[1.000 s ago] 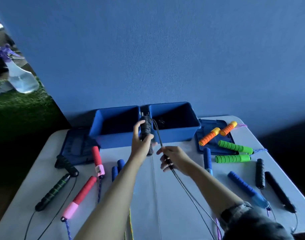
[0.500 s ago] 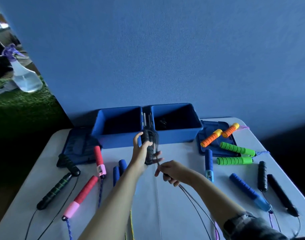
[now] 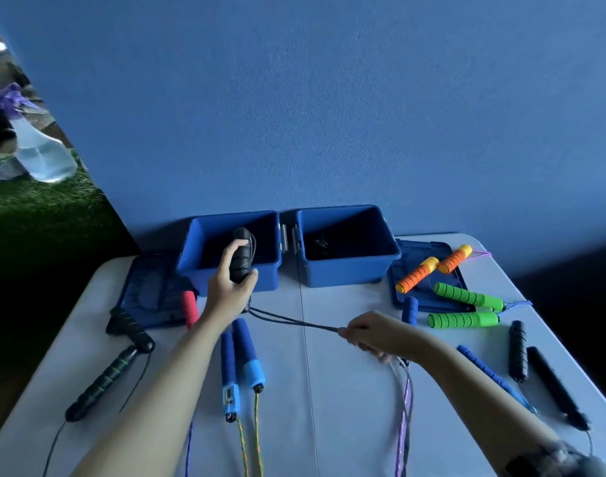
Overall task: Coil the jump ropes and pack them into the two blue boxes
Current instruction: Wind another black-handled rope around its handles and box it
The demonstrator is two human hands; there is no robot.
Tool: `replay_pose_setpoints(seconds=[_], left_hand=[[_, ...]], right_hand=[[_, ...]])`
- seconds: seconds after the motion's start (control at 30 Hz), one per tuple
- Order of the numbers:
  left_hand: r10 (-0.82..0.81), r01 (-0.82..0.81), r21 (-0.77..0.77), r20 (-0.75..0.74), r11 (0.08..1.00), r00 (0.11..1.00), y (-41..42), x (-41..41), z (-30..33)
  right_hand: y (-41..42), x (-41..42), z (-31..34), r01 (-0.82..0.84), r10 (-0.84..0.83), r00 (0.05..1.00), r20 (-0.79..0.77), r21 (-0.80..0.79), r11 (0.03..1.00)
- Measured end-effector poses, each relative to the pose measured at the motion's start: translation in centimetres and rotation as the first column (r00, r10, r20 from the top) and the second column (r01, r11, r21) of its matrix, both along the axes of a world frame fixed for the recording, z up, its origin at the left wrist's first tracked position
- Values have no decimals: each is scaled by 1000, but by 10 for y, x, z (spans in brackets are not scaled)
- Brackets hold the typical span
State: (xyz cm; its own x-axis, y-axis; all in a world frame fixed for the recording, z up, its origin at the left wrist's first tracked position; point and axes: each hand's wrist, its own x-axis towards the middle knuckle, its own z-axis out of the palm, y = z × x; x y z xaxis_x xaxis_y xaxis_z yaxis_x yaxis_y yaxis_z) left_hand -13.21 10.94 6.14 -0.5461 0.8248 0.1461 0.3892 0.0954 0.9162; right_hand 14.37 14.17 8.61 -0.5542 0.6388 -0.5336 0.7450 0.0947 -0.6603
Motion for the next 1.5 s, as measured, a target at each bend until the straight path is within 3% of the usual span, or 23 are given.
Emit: replay_pose_setpoints(seconds=[0.1,0.17,0.27,0.4,0.5,0.63,0.8,1.0,1.3,1.4,1.5], left_hand=[[-153,161,12,-252,987,955,-2,-1,-6],[-284,278,-66,-342,958,896,-5,2,-5],[-455,406,-206,-388,890,801,-10,5,-4],[-642,509,-392,-461,766,612,-17,10,-11],[-704,552,-437,-431,710,565,-20,17,-15],[-750,570,-488,-434,661,498,-25,24,-18],[-780,495,-604,-453,624,432,-34,45,-7],[-791,555,-568,-501,607,352,-49,61,-6],[-720,613,-399,-515,682,465,-59,68,10],[-681,653,-278,-523,705,512,-55,62,1],[-634,617,-217,-476,757,610,-49,59,-1]], right_hand=[[5,1,10,-113,79,991,109,363,925],[12,3,15,-128,82,990,119,454,882],[25,8,11,-99,71,995,76,488,867],[22,5,18,-112,151,988,-26,544,832],[22,2,25,-96,168,984,-64,606,790],[27,5,27,-86,152,986,-64,589,804],[29,0,25,-100,188,978,-88,595,798],[41,-6,15,-129,197,976,-92,482,866],[49,-11,-13,-74,129,976,-173,294,953],[39,-13,-27,132,-111,942,-318,45,990],[19,-22,-29,251,-376,801,-465,-309,917]])
